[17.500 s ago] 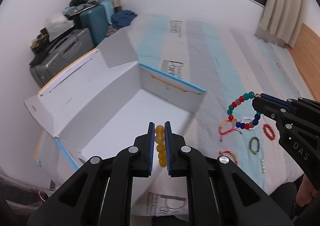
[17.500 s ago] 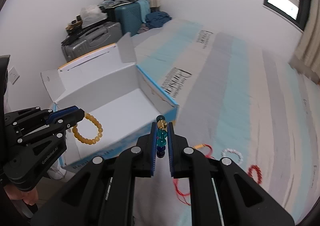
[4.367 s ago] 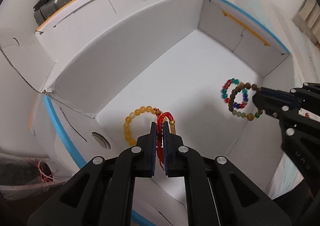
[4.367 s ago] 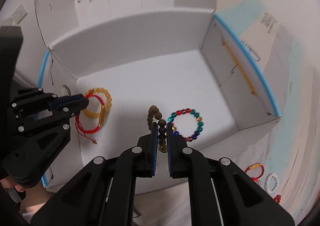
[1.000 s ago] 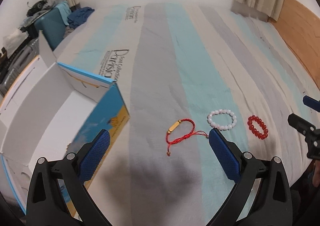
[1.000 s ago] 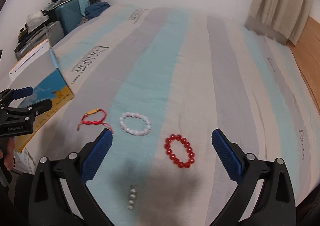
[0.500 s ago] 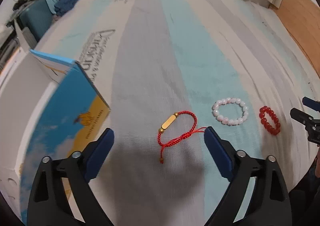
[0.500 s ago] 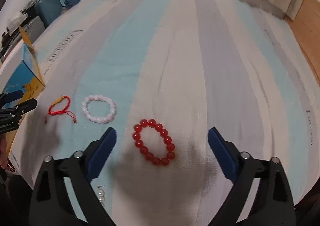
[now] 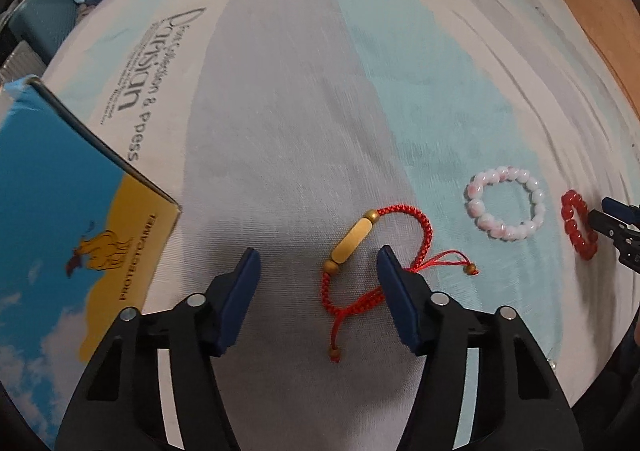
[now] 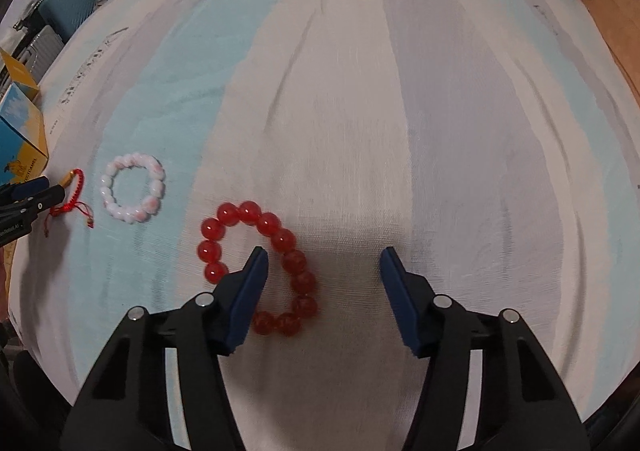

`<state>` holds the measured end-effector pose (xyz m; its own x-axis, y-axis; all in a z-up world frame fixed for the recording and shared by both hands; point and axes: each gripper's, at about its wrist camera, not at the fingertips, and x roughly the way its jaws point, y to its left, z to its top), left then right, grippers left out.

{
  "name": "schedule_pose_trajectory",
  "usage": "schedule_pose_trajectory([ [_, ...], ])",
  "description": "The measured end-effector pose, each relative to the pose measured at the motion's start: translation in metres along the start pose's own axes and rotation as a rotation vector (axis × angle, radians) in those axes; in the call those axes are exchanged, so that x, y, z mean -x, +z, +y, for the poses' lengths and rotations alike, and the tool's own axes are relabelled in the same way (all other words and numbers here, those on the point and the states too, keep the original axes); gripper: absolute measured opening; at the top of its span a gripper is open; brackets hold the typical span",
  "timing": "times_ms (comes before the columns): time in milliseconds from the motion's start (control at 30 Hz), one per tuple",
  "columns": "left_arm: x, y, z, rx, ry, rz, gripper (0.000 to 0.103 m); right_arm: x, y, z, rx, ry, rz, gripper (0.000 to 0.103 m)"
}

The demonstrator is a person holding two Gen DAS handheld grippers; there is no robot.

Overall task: Organize jewelry
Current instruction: 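Grasp the second red cord bracelet with the left tool while the right tool grasps the red bead bracelet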

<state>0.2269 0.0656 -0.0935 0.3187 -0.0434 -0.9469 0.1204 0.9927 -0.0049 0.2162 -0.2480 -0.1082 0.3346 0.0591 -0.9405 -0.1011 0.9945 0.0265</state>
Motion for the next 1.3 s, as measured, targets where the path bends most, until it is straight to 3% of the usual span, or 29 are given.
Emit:
schedule_pose_trajectory([
  [300, -0.010, -0.003, -0.001, -0.017, 0.009, 0.006, 0.051, -0.014, 0.000, 0.001, 0.006, -0.013, 0.013, 0.051],
  [400, -0.009, -0.006, -0.001, -0.020, 0.011, 0.001, 0.040, -0.013, -0.003, 0.002, 0.016, -0.027, -0.001, 0.042],
  [467, -0.007, -0.008, -0.002, -0.030, 0.007, 0.003, 0.029, -0.013, -0.001, 0.006, 0.019, -0.032, -0.004, 0.029],
  [533, -0.005, -0.011, -0.003, -0.039, 0.009, 0.004, 0.011, -0.011, -0.002, 0.007, 0.024, -0.037, -0.007, 0.020],
  [600, -0.003, -0.014, -0.003, -0.042, 0.007, 0.008, 0.007, -0.008, -0.003, 0.006, 0.028, -0.041, -0.009, 0.016],
  [733, 0.006, -0.016, -0.006, -0.042, -0.025, 0.007, 0.007, -0.001, -0.005, 0.003, 0.017, -0.038, -0.024, 0.014],
  [1300, 0.053, -0.015, -0.019, -0.052, -0.021, -0.070, 0.007, 0.044, 0.000, 0.015, 0.023, -0.020, -0.101, 0.013],
])
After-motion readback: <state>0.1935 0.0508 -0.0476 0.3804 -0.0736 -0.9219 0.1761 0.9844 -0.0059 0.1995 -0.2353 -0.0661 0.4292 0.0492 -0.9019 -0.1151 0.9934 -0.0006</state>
